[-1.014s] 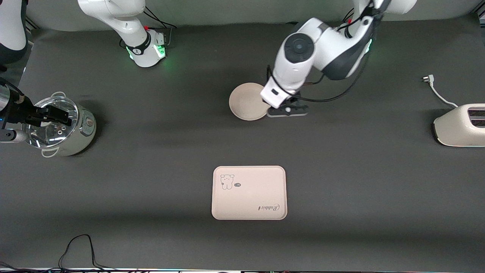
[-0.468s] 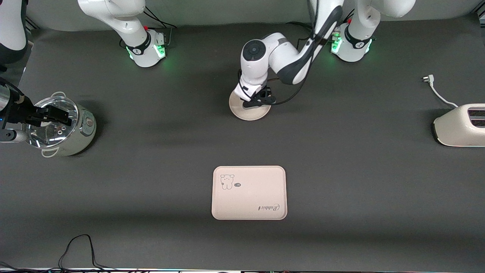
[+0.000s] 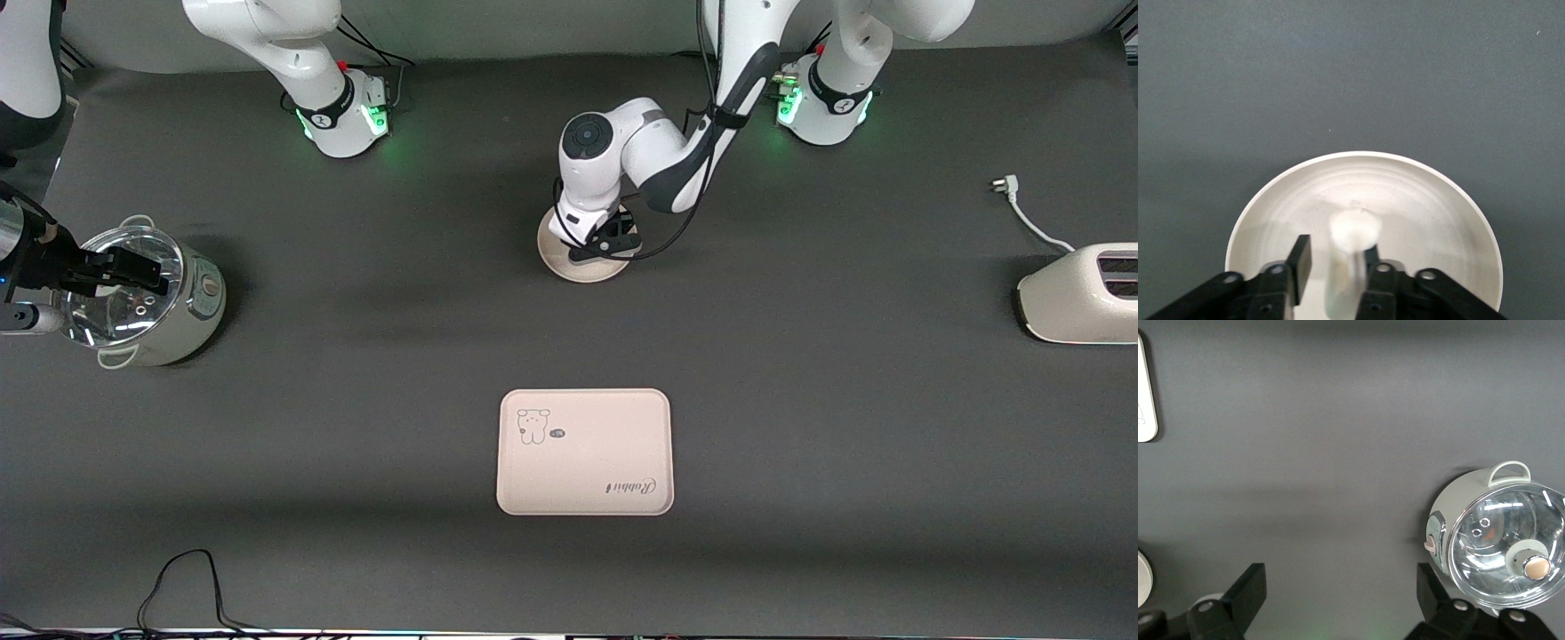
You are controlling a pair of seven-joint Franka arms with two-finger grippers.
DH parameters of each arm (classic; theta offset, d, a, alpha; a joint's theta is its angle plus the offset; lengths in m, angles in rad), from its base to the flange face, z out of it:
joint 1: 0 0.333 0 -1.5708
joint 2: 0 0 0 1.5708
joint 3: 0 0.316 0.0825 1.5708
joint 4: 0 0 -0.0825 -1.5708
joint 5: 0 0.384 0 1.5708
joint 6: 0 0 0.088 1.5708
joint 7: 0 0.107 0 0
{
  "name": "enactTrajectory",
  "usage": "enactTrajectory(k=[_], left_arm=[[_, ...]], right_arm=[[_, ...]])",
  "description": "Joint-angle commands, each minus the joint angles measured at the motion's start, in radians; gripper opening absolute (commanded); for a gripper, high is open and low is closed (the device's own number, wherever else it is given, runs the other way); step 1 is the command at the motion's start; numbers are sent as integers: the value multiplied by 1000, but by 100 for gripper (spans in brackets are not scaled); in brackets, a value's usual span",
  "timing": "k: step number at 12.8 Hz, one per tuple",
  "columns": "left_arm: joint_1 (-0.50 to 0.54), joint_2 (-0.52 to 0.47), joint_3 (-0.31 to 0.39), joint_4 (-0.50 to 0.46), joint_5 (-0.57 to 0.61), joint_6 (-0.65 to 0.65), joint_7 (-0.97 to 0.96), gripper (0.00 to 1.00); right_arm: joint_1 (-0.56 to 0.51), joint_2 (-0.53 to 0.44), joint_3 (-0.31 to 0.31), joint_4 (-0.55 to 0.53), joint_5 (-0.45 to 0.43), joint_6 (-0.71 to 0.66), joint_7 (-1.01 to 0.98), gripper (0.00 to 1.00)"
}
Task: Place bun in plate and plate on tray
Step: 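Lower the bun onto the plate and open the left gripper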
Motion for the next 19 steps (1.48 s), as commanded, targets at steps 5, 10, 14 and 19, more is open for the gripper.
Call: enactTrajectory(k=[5, 10, 14, 19], left_arm=[[-10, -10, 11, 1, 46, -11, -17, 100], [-8, -2, 11, 1, 55, -15, -17, 100], [-7, -1, 11, 3, 55, -15, -17, 100], [-1, -10, 16, 4, 55, -22, 5, 100]], right_arm=[[1, -25, -2, -29, 4, 4, -14, 100], [0, -25, -2, -31, 4, 4, -14, 100], [0, -25, -2, -31, 4, 4, -14, 100], [0, -27, -2, -31, 4, 3, -14, 100]])
